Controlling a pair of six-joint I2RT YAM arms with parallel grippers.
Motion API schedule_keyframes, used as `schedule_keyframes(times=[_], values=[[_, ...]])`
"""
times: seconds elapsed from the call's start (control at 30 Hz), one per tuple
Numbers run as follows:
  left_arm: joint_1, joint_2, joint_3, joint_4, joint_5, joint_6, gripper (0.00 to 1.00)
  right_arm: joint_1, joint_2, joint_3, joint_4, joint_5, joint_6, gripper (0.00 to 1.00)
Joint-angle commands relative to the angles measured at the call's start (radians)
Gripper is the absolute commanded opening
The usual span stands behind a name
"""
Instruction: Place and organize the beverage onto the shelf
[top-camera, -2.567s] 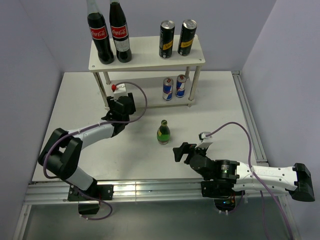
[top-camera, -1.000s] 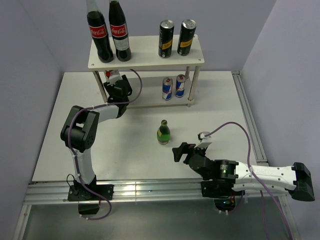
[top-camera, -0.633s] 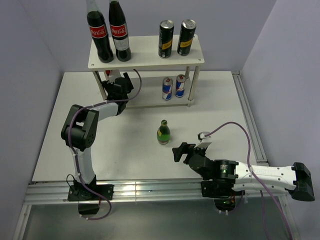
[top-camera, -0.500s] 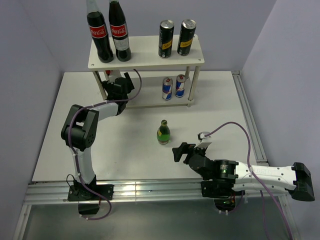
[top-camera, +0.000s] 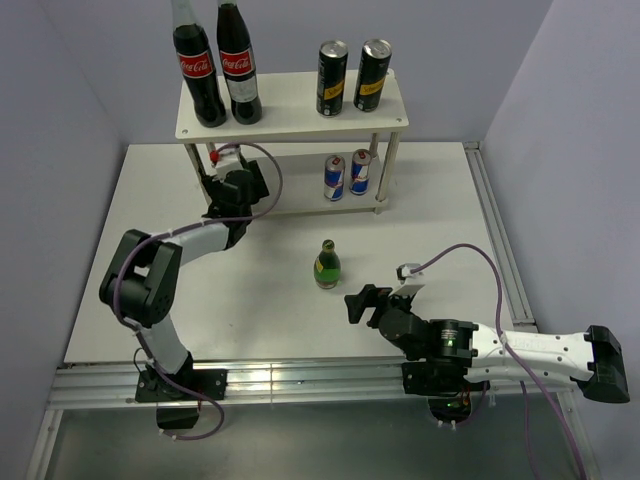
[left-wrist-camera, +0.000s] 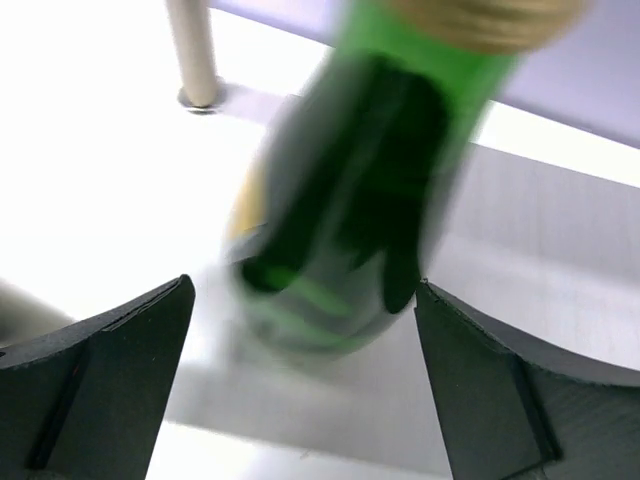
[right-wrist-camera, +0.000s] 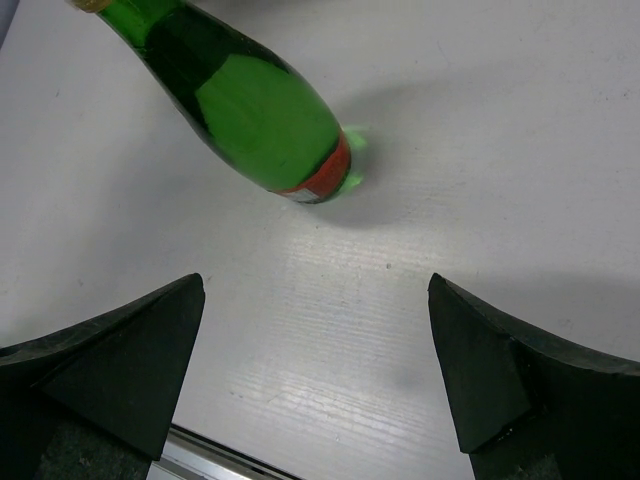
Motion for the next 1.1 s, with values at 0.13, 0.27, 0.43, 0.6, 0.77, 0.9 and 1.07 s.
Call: schedule_keyframes(times=[0.13, 0.27, 0.43, 0.6, 0.77, 0.9, 1.07], values=[[-0.008, -0.182, -0.137, -0.006, -0.108, -0.013, 0.99, 0.008, -0.008, 0.004, 0.008, 0.02, -0.005, 1.0], [-0.045, -0.268, -0.22, -0.03, -0.153, -0.01, 0.99, 0.008, -0.005, 0.004, 0.013, 0.023, -0.008, 1.0], [-0.103, -0.395, -0.295, -0.064, -0.171, -0.047, 0.99, 0.008, -0.002, 0.003, 0.022, 0.019, -0.013, 1.0], [-0.192, -0.536, -0.395, -0.085, -0.027, -0.052, 0.99, 0.009, 0.012, 0.009, 0.022, 0.025, -0.013, 1.0], [-0.392, -0.644, -0.5, -0.096, 0.055, -0.061, 0.99, 0.008, -0.002, 0.005, 0.021, 0.028, -0.013, 1.0], [-0.476, -0.795, -0.616, -0.014, 0.307, -0.044, 0.99, 0.009, -0.011, 0.003, 0.021, 0.029, -0.013, 1.0], [-0.535, -0.886, -0.746, 0.06, 0.401, -0.047, 0.99, 0.008, -0.004, 0.006, 0.019, 0.036, -0.013, 1.0]])
